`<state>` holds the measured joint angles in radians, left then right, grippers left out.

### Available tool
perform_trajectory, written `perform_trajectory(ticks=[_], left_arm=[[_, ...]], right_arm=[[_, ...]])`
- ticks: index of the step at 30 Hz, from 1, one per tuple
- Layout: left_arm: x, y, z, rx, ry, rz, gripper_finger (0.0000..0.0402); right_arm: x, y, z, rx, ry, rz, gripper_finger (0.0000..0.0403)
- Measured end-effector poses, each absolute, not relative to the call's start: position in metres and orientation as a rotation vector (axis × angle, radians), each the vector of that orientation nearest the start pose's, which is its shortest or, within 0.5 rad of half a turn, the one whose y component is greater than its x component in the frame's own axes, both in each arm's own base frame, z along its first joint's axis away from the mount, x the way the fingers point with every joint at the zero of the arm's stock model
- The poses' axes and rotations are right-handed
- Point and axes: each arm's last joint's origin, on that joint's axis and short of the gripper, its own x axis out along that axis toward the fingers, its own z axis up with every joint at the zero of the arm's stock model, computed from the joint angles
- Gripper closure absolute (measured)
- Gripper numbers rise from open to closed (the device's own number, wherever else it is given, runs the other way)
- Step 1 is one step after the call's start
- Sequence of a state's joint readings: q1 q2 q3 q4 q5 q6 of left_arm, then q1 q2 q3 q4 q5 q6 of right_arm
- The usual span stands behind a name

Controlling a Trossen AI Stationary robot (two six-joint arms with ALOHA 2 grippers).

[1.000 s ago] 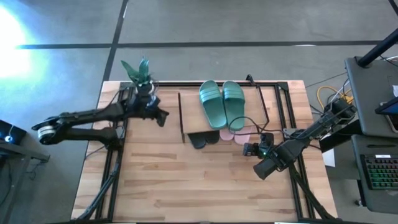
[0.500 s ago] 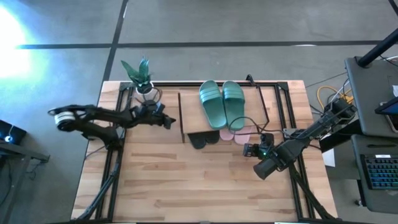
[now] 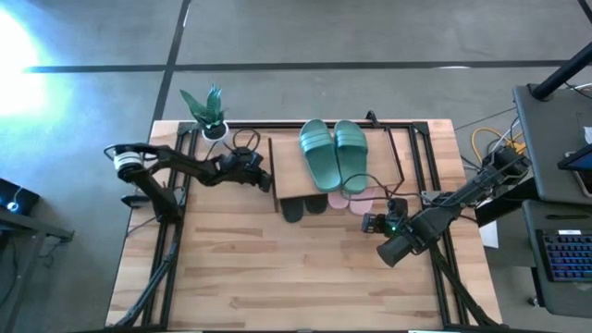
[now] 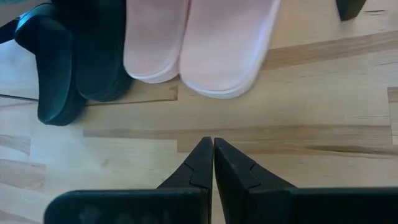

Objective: Pick and place slides into the shelf
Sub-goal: Adjust the black slippers under the shelf

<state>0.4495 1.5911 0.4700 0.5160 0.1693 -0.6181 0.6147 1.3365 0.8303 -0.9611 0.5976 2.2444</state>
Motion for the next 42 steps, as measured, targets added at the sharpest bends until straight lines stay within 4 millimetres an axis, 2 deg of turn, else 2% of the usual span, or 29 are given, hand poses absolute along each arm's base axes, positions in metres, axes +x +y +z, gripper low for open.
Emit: perform_trajectory(ticks=[6,11,14,17,21,24,28,31,35,42], left_arm=[[0.25,0.116,0.121,-0.764,0.467,0.464,0.0402],[0.243,0.113,0.133,-0.738,0.462,0.467,0.0402],[0.231,0.102,0.136,-0.728,0.547,0.467,0.0402],[0.225,0.084,0.146,-0.703,0.564,0.409,0.0402],[0.22,0.057,0.152,-0.655,0.533,0.313,0.0402],[0.219,0.044,0.149,-0.622,0.552,0.302,0.0402],[0.224,0.034,0.142,-0.586,0.574,0.268,0.0402],[0.226,0.033,0.138,-0.584,0.58,0.265,0.0402],[0.227,0.033,0.134,-0.577,0.6,0.268,0.0402],[0.228,0.033,0.129,-0.555,0.628,0.258,0.0402]], right_arm=[[0.182,0.109,0.203,1.139,0.555,-1.114,0.0394],[0.182,0.109,0.202,1.148,0.578,-1.116,0.0394],[0.183,0.113,0.202,1.179,0.611,-1.095,0.0394],[0.191,0.122,0.201,1.232,0.594,-1.001,0.0394],[0.215,0.137,0.19,1.262,0.578,-0.864,0.0394],[0.238,0.144,0.17,1.266,0.556,-0.816,0.0394],[0.271,0.145,0.141,1.254,0.516,-0.746,0.0394],[0.294,0.144,0.128,1.2,0.504,-0.718,0.0394],[0.321,0.144,0.122,1.078,0.517,-0.703,0.0394],[0.362,0.14,0.126,0.894,0.532,-0.647,0.0394]])
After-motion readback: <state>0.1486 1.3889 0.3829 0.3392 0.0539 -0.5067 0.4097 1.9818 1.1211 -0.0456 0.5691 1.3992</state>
